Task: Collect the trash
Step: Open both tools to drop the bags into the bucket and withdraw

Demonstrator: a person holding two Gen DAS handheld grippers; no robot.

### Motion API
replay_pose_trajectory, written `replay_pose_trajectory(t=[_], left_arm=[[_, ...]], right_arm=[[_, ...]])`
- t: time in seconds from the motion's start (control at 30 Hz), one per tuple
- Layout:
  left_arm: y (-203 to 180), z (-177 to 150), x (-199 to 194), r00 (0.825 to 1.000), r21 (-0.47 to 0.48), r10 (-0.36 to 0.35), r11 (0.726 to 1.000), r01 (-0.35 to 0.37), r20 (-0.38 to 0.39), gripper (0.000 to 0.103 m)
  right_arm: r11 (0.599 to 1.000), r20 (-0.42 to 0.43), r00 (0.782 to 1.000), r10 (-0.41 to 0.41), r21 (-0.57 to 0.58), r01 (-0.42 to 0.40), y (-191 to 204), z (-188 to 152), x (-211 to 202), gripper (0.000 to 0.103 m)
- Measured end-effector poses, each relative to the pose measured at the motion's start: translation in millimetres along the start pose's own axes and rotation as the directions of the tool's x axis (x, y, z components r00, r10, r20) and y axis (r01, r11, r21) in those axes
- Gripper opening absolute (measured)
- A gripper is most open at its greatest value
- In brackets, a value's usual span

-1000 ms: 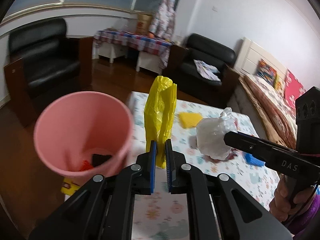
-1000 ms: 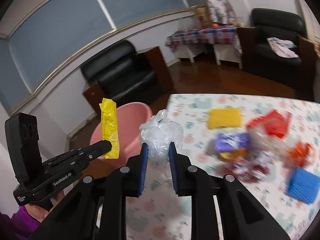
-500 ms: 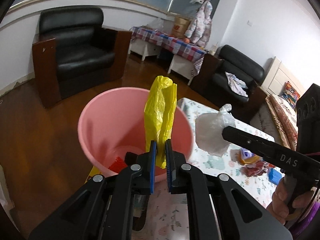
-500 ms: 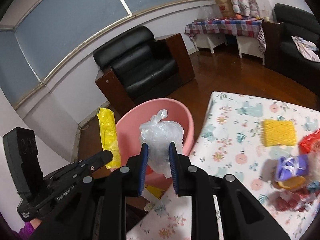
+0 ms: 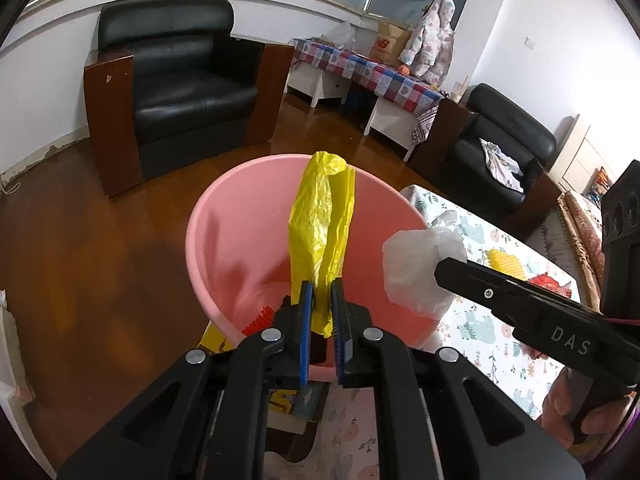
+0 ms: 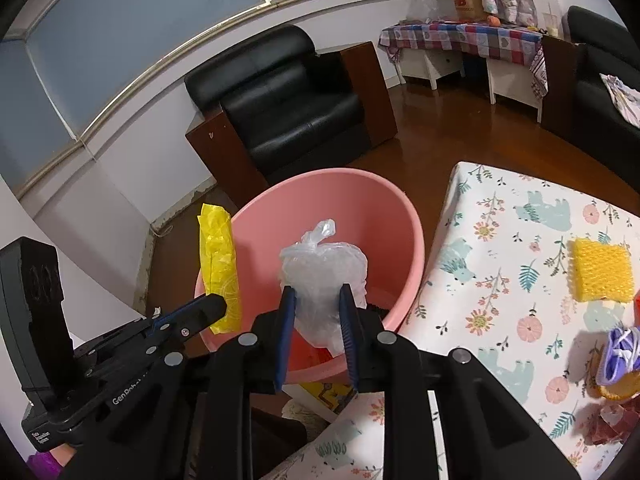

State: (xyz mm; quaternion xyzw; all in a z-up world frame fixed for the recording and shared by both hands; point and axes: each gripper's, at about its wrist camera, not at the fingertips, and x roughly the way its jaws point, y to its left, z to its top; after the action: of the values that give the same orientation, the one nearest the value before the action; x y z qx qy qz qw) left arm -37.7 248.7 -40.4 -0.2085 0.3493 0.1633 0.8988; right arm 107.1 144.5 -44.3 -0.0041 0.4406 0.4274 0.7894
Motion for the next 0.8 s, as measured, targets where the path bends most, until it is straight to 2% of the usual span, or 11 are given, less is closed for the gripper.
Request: replay_pose_trajectory(t=[0.17, 0.33, 0.37, 0.43, 0.8], left_arm=[[6.3, 1.1, 3.2, 1.000, -0.020, -0.027, 0.999, 0.027, -0.001, 0.030], [9.1, 0.3, 3.1, 1.000, -0.019, -0.015, 1.000, 0.015, 0.007, 0.031], [8.3, 0.1, 3.1, 1.000, -0.015, -0.010, 1.000, 0.010, 0.008, 0.031], [8.0, 0.5, 2.8, 1.000, -0.009, -0.008, 1.000, 0.008, 0.010, 0.031], [-1.7, -1.1, -6.4, 0.999, 0.021, -0.013, 1.000, 0.013, 0.031, 0.031]], right_arm=[[1.000, -0.013, 1.000, 0.008, -0.003, -0.008, 1.5, 0.8, 10.4, 0.024], [1.000, -0.009, 1.000, -0.001, -0.021, 0.001, 3.6, 0.8, 13.1, 0.029], [1.000, -0.010, 1.000, -0.004, -0.024, 0.004, 3.4, 0.7, 13.3, 0.032], [1.000, -0.009, 1.000, -0.005, -0.024, 0.004, 2.7, 0.5, 13.4, 0.045], [0.999, 0.037, 0.999, -0.020, -0.048, 0.022, 4.1, -12.3, -10.0, 0.046]])
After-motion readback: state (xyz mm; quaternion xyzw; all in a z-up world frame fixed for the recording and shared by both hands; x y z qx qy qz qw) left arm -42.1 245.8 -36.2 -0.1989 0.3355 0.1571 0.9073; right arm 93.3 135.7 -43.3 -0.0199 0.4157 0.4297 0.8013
